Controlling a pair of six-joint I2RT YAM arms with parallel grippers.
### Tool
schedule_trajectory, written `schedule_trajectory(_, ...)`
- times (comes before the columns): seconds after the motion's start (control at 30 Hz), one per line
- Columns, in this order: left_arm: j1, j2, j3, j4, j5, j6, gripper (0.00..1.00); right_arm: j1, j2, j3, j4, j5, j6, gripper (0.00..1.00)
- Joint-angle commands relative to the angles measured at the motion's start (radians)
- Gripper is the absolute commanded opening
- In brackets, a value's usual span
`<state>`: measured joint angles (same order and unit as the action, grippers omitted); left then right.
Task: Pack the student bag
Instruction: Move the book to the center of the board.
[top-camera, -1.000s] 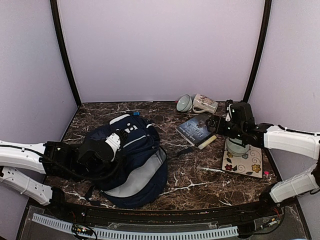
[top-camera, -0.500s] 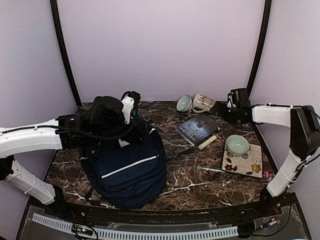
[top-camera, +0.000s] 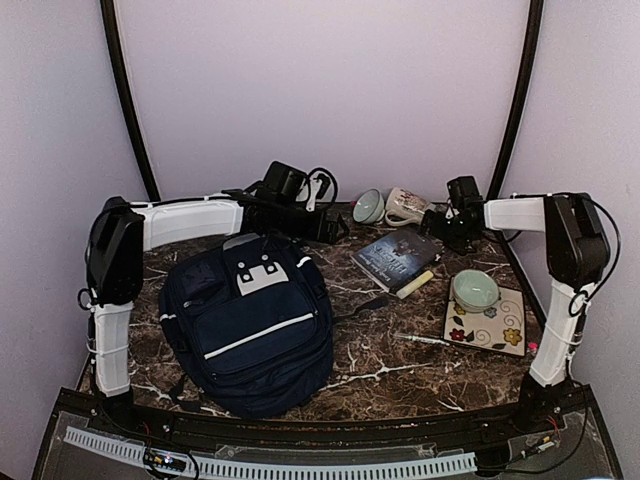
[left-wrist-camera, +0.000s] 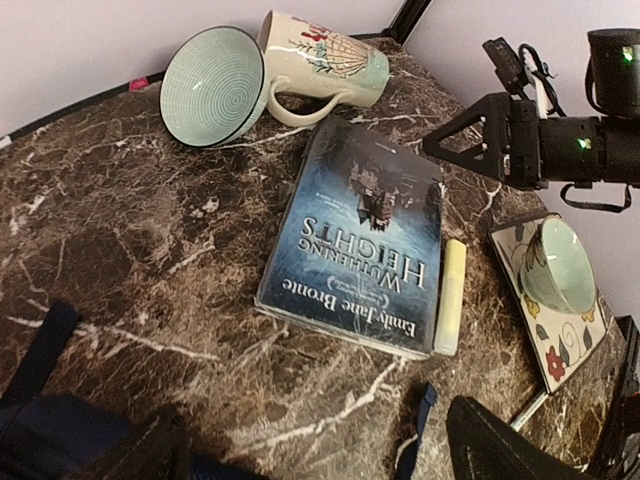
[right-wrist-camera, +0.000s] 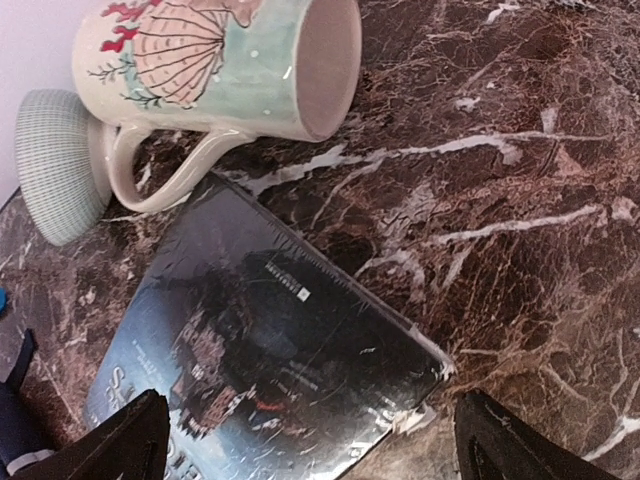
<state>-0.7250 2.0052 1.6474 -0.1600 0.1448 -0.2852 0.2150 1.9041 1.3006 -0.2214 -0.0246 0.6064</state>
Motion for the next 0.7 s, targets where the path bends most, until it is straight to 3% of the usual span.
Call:
schedule_trajectory(0.0,0.059,0.160,0.185,-0.054,0.206,-0.043,0.92,-0.010,0.087,0.106,-0.098,0.024,-0.029,1.00)
schedule_trajectory(0.13,0.079,0.305,0.350,-0.122,0.222,-0.043,0.91,-0.009,0.155,0.171,-0.135,0.041,-0.039,1.00)
schedule_trajectory(0.3,0.103,0.412,0.431,-0.123,0.274,-0.087,0.90,-0.007,0.217,0.216,-0.139,-0.026,-0.032,1.00)
schedule_trajectory(0.67,0.104,0.444,0.357,-0.068,0.340,-0.110,0.80,0.074,0.249,0.259,-0.138,-0.162,-0.073,1.00)
